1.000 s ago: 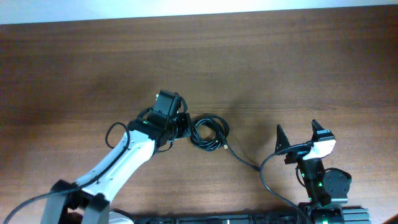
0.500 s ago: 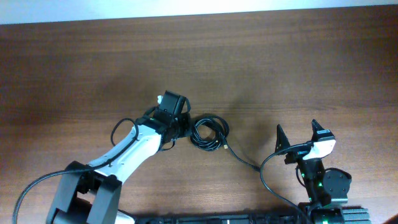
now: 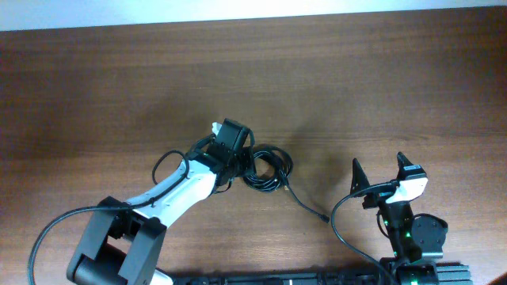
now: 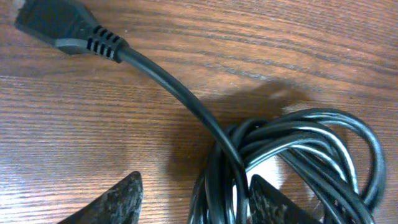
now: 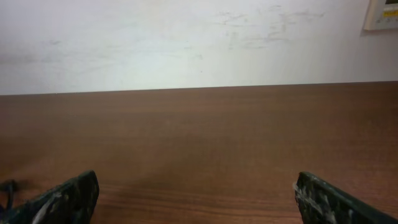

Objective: Untangle cables
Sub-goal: 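Grasp the black cable coil with the left gripper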

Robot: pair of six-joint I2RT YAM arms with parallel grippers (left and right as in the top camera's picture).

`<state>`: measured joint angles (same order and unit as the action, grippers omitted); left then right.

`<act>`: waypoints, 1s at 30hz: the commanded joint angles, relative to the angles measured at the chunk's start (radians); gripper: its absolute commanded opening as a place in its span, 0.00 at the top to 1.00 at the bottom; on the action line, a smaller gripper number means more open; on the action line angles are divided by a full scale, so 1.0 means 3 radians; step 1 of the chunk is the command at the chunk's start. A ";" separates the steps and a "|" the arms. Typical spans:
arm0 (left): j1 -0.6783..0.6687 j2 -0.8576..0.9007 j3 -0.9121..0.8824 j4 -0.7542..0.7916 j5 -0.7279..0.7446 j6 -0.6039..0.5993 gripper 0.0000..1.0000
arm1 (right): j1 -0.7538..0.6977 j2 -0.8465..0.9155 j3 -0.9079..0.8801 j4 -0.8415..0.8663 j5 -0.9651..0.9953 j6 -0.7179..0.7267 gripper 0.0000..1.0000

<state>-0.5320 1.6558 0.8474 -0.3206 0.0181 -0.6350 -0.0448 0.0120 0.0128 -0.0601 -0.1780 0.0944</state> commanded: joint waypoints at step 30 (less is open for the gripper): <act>-0.0145 -0.0191 0.0191 -0.0381 -0.0645 0.2670 1.00 | 0.0018 -0.0015 -0.0024 -0.0010 -0.0031 0.0001 0.01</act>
<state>-0.5743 1.6722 0.8845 -0.4385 -0.0322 -0.1291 -0.0448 0.0120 0.0128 -0.0601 -0.1780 0.0948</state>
